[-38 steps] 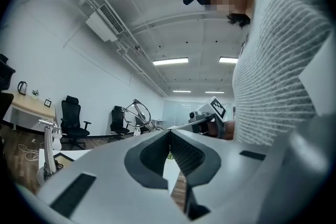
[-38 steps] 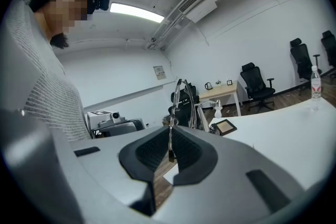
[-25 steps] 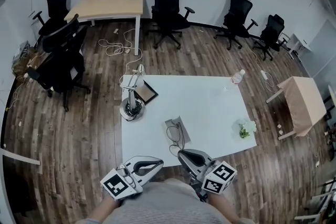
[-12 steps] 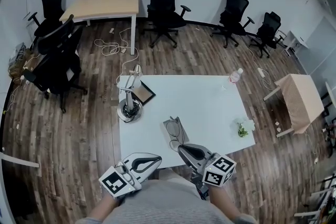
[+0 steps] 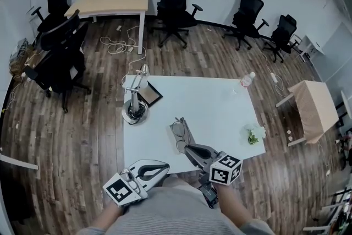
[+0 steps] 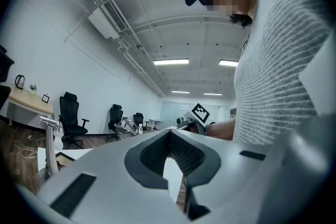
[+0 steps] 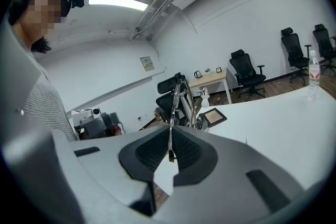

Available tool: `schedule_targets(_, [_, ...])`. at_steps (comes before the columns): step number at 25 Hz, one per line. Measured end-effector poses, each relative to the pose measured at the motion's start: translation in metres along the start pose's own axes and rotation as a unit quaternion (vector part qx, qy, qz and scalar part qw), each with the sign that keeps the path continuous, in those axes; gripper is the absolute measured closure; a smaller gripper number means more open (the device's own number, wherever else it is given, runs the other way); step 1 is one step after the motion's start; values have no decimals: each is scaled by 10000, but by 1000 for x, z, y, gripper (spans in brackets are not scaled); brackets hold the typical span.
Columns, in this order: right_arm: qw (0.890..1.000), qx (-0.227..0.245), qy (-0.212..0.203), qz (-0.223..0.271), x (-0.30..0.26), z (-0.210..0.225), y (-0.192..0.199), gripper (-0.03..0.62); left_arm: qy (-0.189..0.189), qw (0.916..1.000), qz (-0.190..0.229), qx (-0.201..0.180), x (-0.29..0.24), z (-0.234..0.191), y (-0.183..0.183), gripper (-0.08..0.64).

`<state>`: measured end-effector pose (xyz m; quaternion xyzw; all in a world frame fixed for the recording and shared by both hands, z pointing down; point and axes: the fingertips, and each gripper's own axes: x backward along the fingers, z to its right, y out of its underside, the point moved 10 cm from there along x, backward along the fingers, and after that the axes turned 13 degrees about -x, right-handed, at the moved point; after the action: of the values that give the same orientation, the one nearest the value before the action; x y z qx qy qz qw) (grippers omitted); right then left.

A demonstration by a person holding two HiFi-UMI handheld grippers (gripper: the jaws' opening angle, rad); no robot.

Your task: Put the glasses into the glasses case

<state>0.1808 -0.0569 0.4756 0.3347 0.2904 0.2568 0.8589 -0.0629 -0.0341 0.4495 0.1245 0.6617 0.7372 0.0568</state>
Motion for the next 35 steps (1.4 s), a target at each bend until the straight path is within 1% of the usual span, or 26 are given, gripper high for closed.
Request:
schedule_targets(4, [9997,-204,31,-145,-4,15,4,566,-62,10000,-24,6,2,3,0,549])
schedule_targets(11, [9985,-334,288,-323,-13,38,8,566,-66,9999,-71,-50,8,7,1,549])
schedule_targets(21, [9952,-577,544,-579,-24,70,21,566,-179,9998,-110,-39,10,7,4,549])
schedule_targets(26, [9924,-730,658,-744,-34,83,28,566,-170,9997,-166,-86,13,4,5,549])
schedule_targets(35, [9885,-798,891,-926,-40,105,28,566,-135,9996,-185,-181,12,3,4,549])
